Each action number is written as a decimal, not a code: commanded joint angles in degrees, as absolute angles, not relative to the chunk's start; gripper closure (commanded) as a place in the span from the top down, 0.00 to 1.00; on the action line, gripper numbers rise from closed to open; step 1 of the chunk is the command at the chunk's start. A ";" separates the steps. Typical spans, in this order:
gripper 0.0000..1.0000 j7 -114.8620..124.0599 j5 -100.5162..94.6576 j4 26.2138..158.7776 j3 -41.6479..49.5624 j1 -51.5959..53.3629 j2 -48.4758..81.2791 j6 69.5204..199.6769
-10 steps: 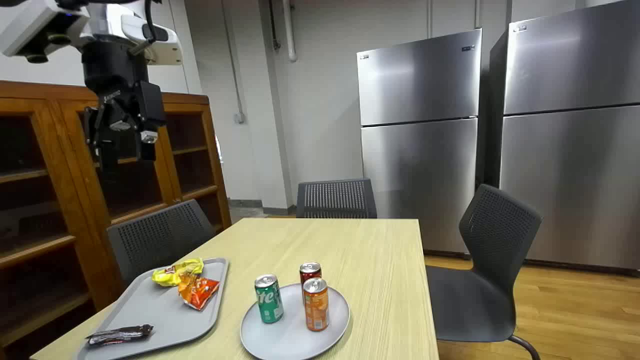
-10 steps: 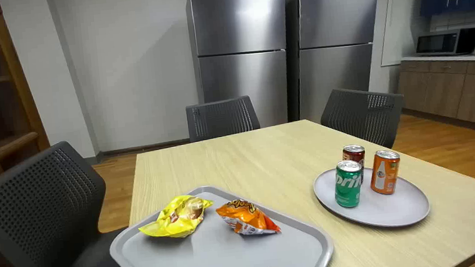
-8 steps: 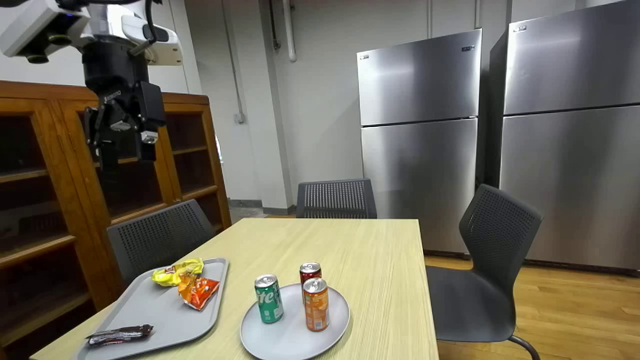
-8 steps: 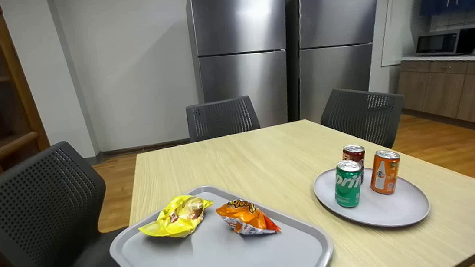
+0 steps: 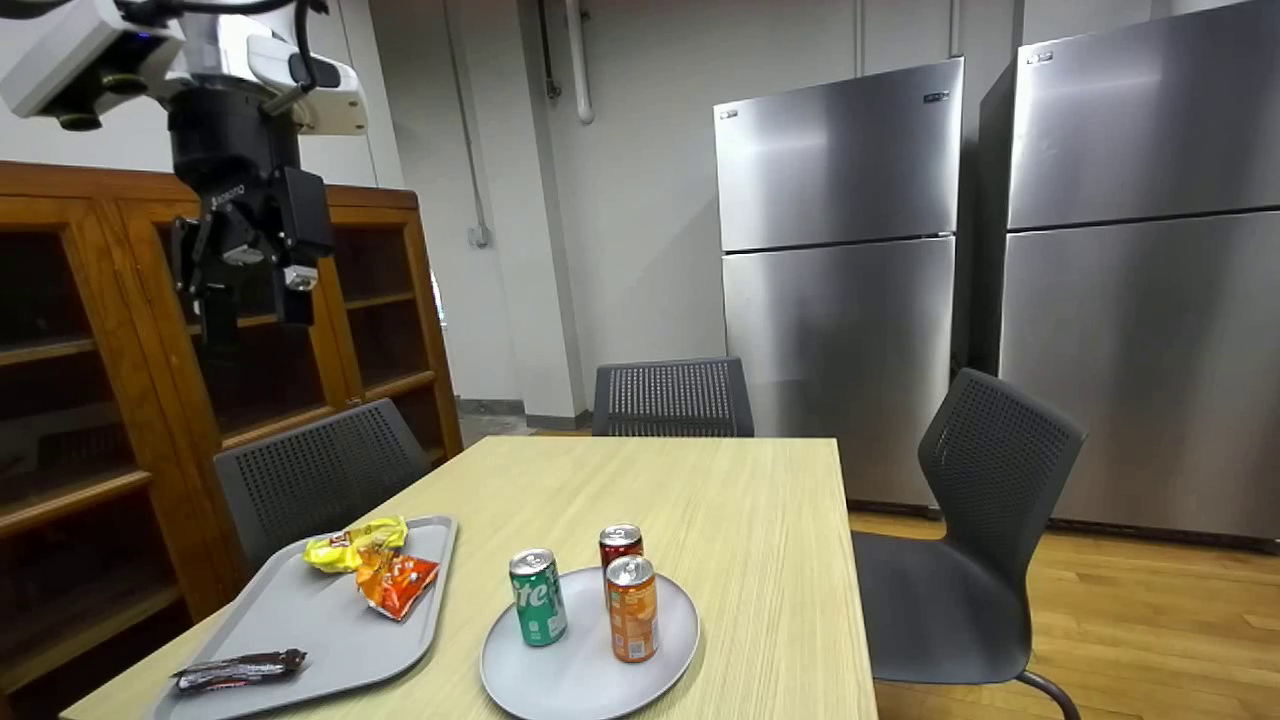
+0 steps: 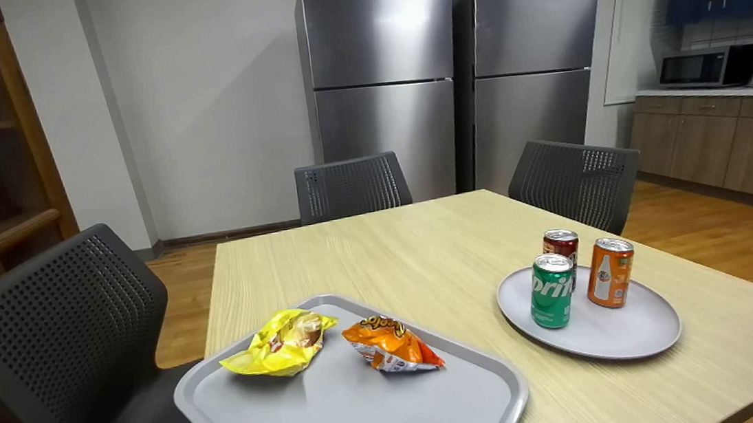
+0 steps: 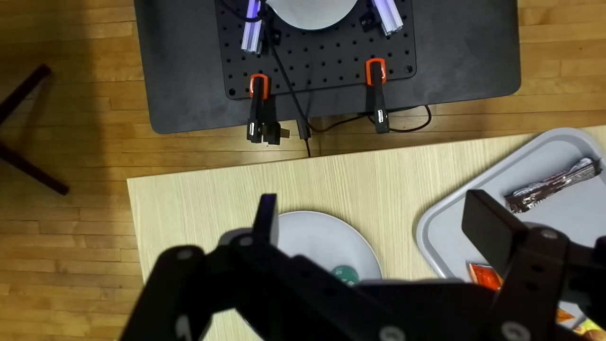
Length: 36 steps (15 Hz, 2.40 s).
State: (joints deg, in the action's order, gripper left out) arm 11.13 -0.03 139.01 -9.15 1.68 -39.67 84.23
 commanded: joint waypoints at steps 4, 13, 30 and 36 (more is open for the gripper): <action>1.00 11.09 2.45 140.45 -8.89 3.52 -37.59 89.42; 1.00 12.96 2.70 143.51 -11.78 6.54 -34.13 103.84; 1.00 13.44 0.02 141.64 -14.30 9.34 -13.31 127.83; 1.00 19.66 -4.34 137.80 -17.11 11.11 -5.67 130.63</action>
State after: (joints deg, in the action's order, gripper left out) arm 14.50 -0.89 141.28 -15.47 10.35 -9.86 130.08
